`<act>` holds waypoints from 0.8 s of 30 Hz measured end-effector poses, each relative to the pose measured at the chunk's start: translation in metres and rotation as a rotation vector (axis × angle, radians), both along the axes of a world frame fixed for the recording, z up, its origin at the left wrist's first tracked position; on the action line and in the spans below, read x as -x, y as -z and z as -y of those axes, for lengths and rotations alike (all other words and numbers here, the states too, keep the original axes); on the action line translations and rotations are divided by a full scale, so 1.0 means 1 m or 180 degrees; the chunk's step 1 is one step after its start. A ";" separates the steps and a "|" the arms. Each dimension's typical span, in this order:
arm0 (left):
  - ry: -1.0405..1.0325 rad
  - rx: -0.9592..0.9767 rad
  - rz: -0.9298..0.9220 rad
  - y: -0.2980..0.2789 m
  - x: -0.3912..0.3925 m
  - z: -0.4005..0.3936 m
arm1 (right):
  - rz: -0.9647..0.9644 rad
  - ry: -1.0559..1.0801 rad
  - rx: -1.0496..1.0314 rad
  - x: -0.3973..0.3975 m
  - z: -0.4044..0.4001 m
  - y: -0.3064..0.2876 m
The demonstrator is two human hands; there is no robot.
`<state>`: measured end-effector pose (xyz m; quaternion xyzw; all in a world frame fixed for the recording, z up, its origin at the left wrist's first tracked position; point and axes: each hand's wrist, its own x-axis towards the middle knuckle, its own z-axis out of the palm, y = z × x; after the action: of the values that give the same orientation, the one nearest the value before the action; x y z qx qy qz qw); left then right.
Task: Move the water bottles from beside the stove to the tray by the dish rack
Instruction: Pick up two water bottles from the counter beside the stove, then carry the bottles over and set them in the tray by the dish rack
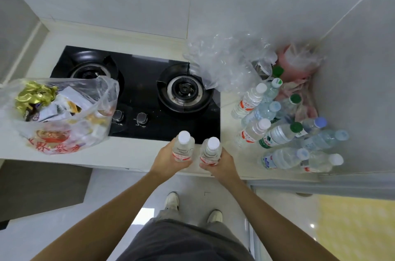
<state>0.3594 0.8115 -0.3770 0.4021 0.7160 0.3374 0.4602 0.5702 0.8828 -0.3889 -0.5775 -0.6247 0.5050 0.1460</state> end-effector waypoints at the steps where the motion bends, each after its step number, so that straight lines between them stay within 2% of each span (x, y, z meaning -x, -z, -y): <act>1: -0.0090 0.0020 0.0049 -0.003 0.001 0.002 | -0.0067 -0.0026 0.0057 0.001 -0.001 -0.006; 4: -0.0414 0.0069 0.0197 -0.015 0.008 0.011 | -0.0344 -0.0132 0.0285 0.008 -0.008 -0.028; 9: -0.1058 -0.0179 0.0362 -0.051 0.023 0.038 | -0.0863 -0.0464 0.0500 0.040 -0.018 -0.065; 14: -0.1692 -0.0484 0.0228 -0.095 0.030 0.096 | -0.1292 -0.0957 0.0591 0.086 -0.001 -0.100; 19: -0.2516 -0.0708 0.0037 -0.136 0.027 0.177 | -0.1643 -0.1491 0.0876 0.135 0.056 -0.125; 24: -0.3384 -0.0947 -0.0169 -0.167 0.024 0.273 | -0.1744 -0.2133 0.1146 0.187 0.151 -0.146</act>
<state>0.3350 0.5384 -0.2102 0.0542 0.7764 0.6106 0.1464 0.3835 0.7316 -0.2434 -0.2055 -0.6177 0.7584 0.0320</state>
